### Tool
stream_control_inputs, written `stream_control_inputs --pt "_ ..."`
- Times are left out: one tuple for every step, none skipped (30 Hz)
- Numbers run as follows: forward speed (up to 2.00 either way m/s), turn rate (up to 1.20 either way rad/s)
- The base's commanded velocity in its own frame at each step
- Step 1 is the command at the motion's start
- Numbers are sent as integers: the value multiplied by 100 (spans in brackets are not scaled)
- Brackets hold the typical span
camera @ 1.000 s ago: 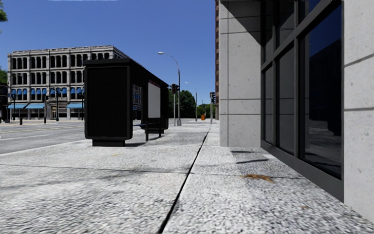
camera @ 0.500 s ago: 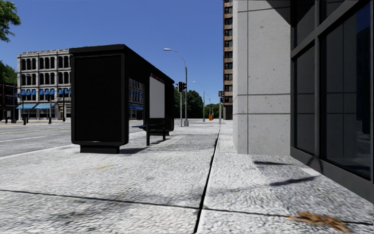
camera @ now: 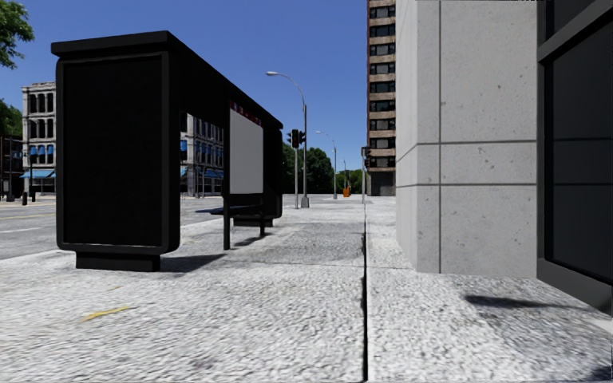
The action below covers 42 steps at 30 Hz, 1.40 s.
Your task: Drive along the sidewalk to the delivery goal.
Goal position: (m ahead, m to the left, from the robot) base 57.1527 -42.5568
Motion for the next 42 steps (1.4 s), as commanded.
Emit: stream_control_inputs --pt "200 0" --pt "200 0" --pt "200 0" --pt "200 0" --pt "200 0" --pt "200 0" --pt "200 0" --pt "200 0" --pt "200 0" --pt "200 0" --pt "200 0" --pt "200 0" --pt "200 0" --pt "200 0" --pt "200 0" --pt "200 0" --pt "200 0" --pt "200 0" --pt "200 0" --pt "200 -1" --pt "200 -6" --pt "200 -8" --pt "200 -8" --pt "200 -10" --pt "200 -13" --pt "200 -14" --pt "200 -14" --pt "200 -14" --pt "200 -15" --pt "200 -15" --pt "200 -17" --pt "200 -17" --pt "200 -18" --pt "200 -19" --pt "200 -21" --pt "200 -22" --pt "200 -22" --pt "200 -22" --pt "200 -22" --pt "200 -22" --pt "200 -22" --pt "200 -23"
